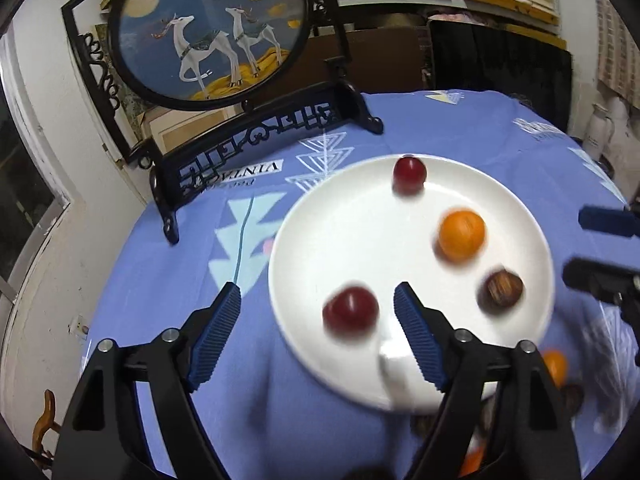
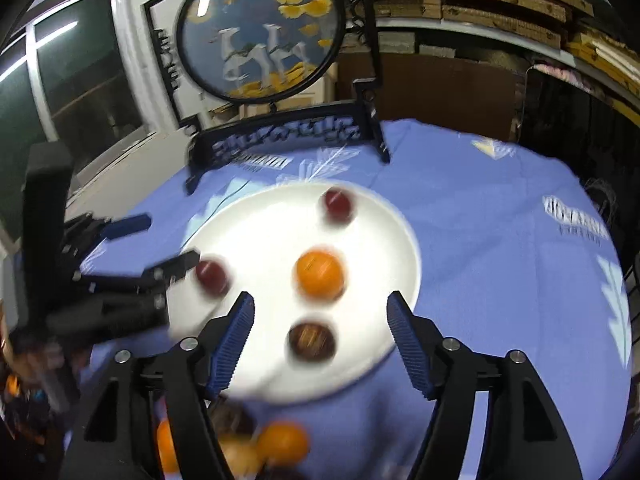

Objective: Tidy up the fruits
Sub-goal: 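Grasp a small orange with the left tool while the right tool grasps another orange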

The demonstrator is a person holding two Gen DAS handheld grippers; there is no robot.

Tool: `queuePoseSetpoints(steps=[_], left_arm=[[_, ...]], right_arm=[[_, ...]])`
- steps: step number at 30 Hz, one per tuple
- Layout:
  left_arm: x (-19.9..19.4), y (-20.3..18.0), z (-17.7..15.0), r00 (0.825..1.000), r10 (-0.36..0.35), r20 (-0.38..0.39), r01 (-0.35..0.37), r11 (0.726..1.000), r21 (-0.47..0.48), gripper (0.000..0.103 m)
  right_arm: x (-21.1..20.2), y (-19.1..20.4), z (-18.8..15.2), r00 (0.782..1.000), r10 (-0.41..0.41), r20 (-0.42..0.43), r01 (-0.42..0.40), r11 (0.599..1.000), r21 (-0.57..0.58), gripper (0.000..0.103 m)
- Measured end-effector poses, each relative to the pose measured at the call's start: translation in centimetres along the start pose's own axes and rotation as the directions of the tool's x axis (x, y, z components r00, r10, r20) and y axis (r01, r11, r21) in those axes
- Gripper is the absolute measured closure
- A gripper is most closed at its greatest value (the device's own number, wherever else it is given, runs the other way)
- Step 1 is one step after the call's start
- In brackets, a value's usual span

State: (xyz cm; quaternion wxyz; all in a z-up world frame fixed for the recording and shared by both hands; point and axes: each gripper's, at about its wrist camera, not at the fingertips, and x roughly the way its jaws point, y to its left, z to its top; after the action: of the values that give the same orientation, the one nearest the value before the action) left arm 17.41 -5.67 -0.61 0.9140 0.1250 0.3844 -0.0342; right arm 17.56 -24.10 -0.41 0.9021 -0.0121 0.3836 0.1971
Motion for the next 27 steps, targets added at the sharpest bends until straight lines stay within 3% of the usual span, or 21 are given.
queuePoseSetpoints(steps=[6,10,13,17,23,27], left_arm=[[-5.0,1.1,-4.6,0.998,-0.054,0.027,0.053,0.998,0.026,0.019],[-6.9,1.7,-7.2,0.995,-0.094,0.019,0.094,0.995,0.018,0.017],[-7.6,1.3,-8.7,0.993,-0.117,0.004,0.117,0.993,0.032,0.017],[-8.9,-0.8,-10.4,0.988,-0.153,-0.009,0.153,0.983,0.105,0.017],[-9.8,-5.4,-12.5,0.972,-0.235,-0.025,0.234,0.939,0.253,0.017],[-8.4,-7.6,-12.5,0.963,-0.261,-0.073,0.271,0.919,0.287,0.037]], right_arm=[[-4.0,4.3,-7.8,0.993,0.081,-0.08,-0.09,0.99,-0.111,0.033],[-4.2,6.9,-11.8,0.976,0.131,-0.172,-0.157,0.977,-0.146,0.033],[-3.2,8.2,-13.3,0.968,0.139,-0.208,-0.175,0.97,-0.17,0.034],[-1.8,9.6,-14.3,0.966,0.118,-0.231,-0.169,0.962,-0.215,0.067],[-3.3,8.1,-14.5,0.976,0.091,-0.2,-0.131,0.971,-0.2,0.067],[-4.6,5.4,-14.9,0.981,0.074,-0.182,-0.097,0.988,-0.123,0.067]])
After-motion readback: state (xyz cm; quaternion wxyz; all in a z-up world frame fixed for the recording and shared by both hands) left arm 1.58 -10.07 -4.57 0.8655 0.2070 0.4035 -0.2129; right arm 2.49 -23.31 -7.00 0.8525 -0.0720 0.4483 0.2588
